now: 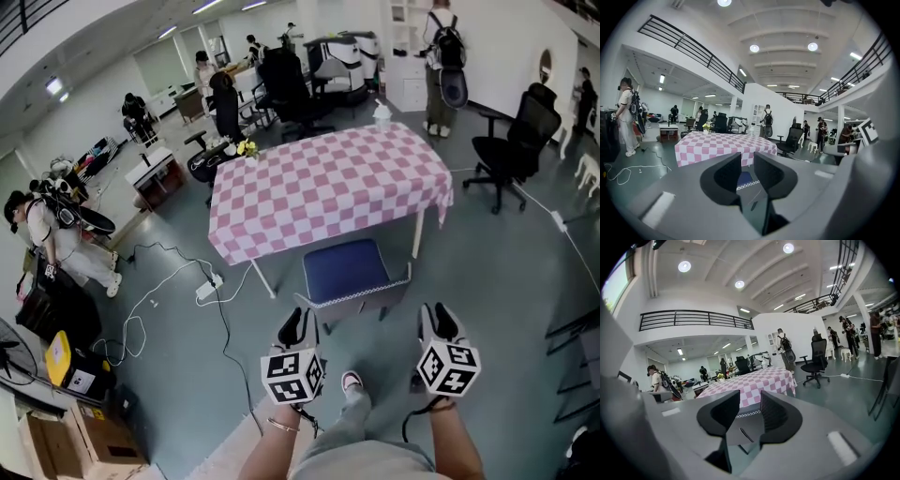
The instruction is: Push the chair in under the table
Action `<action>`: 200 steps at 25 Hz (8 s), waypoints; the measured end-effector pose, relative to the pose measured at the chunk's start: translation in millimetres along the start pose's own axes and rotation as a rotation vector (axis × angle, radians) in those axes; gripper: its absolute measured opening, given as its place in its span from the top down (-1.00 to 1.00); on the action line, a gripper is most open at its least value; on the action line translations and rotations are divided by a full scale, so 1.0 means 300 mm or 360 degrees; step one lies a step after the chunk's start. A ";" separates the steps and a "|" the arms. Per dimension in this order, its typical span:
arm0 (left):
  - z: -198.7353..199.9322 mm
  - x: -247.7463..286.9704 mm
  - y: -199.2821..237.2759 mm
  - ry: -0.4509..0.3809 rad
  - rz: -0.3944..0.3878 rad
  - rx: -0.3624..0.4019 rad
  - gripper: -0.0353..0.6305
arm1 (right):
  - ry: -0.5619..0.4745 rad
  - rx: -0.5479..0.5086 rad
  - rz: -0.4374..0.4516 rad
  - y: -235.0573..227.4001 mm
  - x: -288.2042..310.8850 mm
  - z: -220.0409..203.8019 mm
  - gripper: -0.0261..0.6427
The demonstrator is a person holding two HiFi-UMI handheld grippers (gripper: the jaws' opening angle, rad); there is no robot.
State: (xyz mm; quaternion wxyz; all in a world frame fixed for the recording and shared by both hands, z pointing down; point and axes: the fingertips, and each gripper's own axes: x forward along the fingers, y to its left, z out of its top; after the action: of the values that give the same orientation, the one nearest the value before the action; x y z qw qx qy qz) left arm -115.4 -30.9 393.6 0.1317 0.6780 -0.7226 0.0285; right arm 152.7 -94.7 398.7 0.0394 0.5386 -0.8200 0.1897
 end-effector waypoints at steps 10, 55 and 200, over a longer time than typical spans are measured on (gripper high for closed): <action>0.170 0.451 -0.022 -0.0035 -0.0099 0.0045 0.64 | -0.0040 -0.0012 -0.0018 -0.080 0.371 0.184 0.56; -0.089 0.606 -0.003 0.0478 -0.0115 0.0294 0.64 | 0.0630 -0.0691 0.1036 0.034 0.804 0.035 0.56; -0.399 1.301 0.510 0.1295 -0.0386 0.1185 0.52 | 0.1184 -0.1952 0.1292 0.176 1.594 -0.391 0.62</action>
State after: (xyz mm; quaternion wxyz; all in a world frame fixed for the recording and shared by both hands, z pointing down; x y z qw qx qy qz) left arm -266.3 -372.0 619.5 0.1540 0.6912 -0.4717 0.5255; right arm -110.2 -450.0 621.7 0.5239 -0.0151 -0.8422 -0.1265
